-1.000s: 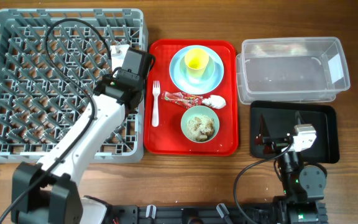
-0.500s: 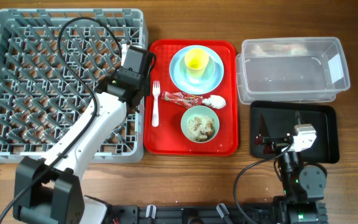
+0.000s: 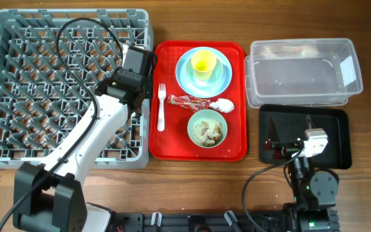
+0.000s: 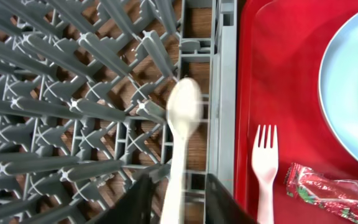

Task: Sort waste into correct bins and load items into the dishwasher rack
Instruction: 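Carry the spoon left and drop it into the grey rack, then move the left gripper to the white fork and grasp it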

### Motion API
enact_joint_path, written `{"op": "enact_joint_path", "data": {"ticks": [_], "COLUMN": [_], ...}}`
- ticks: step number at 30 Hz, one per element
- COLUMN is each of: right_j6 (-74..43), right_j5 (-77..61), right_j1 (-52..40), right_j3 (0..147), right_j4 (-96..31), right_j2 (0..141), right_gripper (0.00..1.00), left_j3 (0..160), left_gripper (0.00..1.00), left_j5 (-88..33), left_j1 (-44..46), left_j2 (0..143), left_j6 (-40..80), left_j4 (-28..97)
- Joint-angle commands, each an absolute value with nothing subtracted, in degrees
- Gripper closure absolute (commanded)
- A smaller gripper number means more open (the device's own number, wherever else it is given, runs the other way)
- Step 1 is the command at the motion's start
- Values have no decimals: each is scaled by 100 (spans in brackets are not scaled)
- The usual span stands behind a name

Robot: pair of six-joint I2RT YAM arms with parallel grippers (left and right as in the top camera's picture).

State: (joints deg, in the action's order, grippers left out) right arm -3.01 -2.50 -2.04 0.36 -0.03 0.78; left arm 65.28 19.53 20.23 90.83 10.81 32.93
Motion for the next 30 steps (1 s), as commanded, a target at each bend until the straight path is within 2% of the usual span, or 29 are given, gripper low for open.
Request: {"op": "enact_joint_path", "data": {"ticks": [1, 3, 6, 11, 14, 17, 18, 20, 22, 24, 28, 30], "right_j6": [-340, -342, -340, -340, -340, -340, -342, -340, -340, -340, -338, -340], "right_j5": [-196, -198, -198, -198, -198, -198, -198, -198, -196, -198, -198, -198], "right_j1": [-174, -174, -174, -174, -174, -174, -174, -174, -174, -174, -174, -174], "right_j3": [30, 30, 30, 30, 30, 30, 30, 30, 30, 30, 30, 30], "right_j4": [14, 14, 14, 14, 14, 14, 14, 14, 16, 14, 14, 14], "right_j2": [54, 54, 54, 54, 54, 54, 54, 54, 54, 54, 54, 54], "right_gripper": [0, 0, 0, 0, 0, 0, 0, 0, 0, 0, 0, 0], "left_j3": [6482, 6482, 6482, 6482, 6482, 6482, 6482, 6482, 6482, 6482, 6482, 6482], "left_gripper": [70, 72, 87, 95, 96, 96, 89, 96, 96, 96, 96, 96], "left_j5": [1907, 1907, 1907, 1640, 1485, 777, 416, -558, -1100, -980, 508, 1149], "left_j1": [2008, 2008, 2012, 2165, 2460, 2753, 2849, 3002, 3100, 3183, 3424, 3660], "left_j2": [9120, 9120, 9120, 8842, 8431, 8259, 8263, 8353, 8468, 8604, 8901, 8993], "left_j6": [1140, 1177, 1286, 1286, 1313, 1417, 1415, 1411, 1402, 1623, 2902, 3052], "left_j4": [3258, 3260, 3299, 3369, 3463, 3387, 3308, 3116, 2993, 2934, 3061, 3087]}}
